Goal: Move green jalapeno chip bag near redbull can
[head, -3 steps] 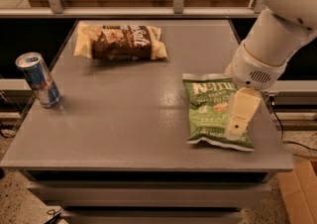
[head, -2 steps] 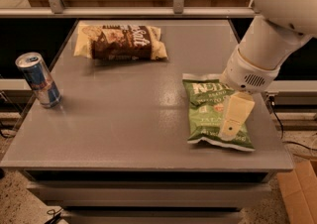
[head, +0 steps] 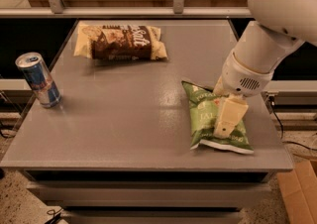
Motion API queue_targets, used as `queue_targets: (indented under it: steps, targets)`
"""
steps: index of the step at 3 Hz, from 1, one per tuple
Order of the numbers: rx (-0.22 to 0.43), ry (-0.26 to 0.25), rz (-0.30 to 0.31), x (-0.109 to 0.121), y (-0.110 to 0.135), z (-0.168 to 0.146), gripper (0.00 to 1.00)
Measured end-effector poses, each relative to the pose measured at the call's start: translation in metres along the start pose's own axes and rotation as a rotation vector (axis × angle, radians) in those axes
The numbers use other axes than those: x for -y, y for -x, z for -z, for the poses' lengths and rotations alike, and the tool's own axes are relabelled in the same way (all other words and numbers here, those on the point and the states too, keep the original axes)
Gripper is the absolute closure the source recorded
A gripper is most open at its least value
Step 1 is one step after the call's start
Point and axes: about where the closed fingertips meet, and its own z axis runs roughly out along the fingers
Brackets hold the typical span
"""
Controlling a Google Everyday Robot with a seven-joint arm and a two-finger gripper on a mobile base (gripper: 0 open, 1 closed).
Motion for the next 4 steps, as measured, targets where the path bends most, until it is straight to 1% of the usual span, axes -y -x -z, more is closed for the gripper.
queue_targets:
  steps: [2, 3, 4]
  targets:
    - [0.001, 0.001, 0.003, 0.001, 0.002, 0.006, 0.99]
    - [0.001, 0.001, 0.003, 0.001, 0.002, 0.006, 1.00]
    - [0.030, -0.046, 0.037, 0.009, 0.006, 0.033, 1.00]
